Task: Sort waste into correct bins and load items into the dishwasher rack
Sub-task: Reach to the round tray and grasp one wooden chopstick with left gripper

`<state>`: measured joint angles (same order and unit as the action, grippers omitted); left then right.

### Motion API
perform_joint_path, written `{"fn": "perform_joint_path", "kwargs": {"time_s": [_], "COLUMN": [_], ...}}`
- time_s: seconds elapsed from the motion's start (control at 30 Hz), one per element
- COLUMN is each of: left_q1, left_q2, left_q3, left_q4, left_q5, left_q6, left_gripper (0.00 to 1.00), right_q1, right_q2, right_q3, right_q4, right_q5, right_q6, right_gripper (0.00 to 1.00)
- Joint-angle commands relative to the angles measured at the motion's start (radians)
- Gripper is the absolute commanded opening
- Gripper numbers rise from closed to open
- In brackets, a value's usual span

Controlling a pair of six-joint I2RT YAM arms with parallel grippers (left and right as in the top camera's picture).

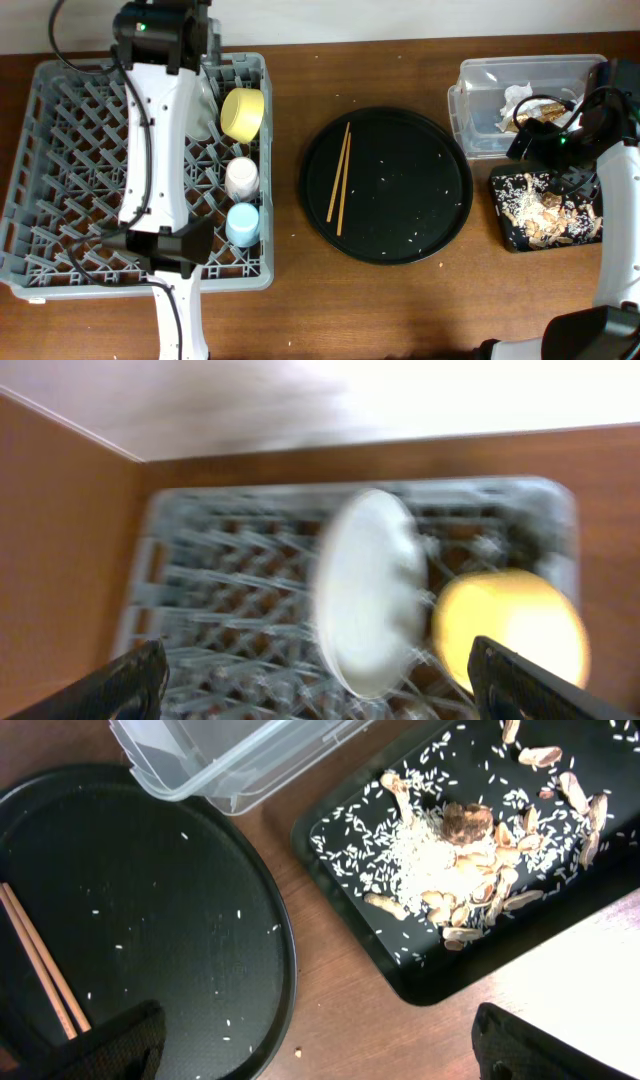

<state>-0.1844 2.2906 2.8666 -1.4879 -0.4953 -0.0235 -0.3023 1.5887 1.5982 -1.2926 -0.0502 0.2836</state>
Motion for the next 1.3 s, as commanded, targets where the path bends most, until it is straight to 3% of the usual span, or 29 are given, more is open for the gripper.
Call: {"fn": "perform_joint_path", "kwargs": {"time_s": [0.0,0.13,0.27,0.43,0.57,0.63,0.7,1.03,1.23,1.27], "left_q1": [-0.045,-0.159,-0.277,-0.386,-0.408,-0.408,-0.410,-0.410,-0.409,-0.410], "left_q2": [-0.019,-0.015,-0.015,-0.015,-0.015,-0.015,-0.015,0.063,0.100,0.099], "left_q3": [0.031,-0.022,-0.306,-0.612,-0.851,-0.893,-0.922,-0.968,-0.968,-0.968], "left_q4": [-0.112,-0.200,-0.188,0.065,0.271,0.311,0.333,0.422,0.430,0.433], "left_q5": [0.409,0.628,0.604,0.604,0.603,0.587,0.476,0.489,0.488,0.488], "left_q6": [-0.005,-0.006,-0.058,-0.068,-0.164,-0.164,-0.163,-0.163,-0.163,-0.163], "left_gripper": [0.95,0.92,0.89,0.68,0.52,0.49,0.49,0.48,0.32,0.10], "right_q1": [0.001,0.001,0.001,0.001,0.001,0.001,0.001,0.001,0.001,0.001], "right_q2": [0.004,0.004,0.004,0.004,0.004,0.004,0.004,0.004,0.004,0.005], "right_q3": [0.015,0.015,0.015,0.015,0.015,0.015,0.015,0.015,0.010,0.010], "right_q4": [-0.001,-0.001,-0.002,-0.001,-0.001,-0.001,-0.001,-0.002,-0.002,-0.002], "right_q5": [-0.001,-0.002,-0.001,-0.002,-0.001,-0.002,-0.002,-0.002,-0.001,-0.001], "right_q6": [0.001,0.001,0.001,0.001,0.001,0.001,0.001,0.001,0.001,0.001], "right_gripper": [0.98,0.98,0.98,0.98,0.99,0.98,0.98,0.98,0.98,0.98]}}
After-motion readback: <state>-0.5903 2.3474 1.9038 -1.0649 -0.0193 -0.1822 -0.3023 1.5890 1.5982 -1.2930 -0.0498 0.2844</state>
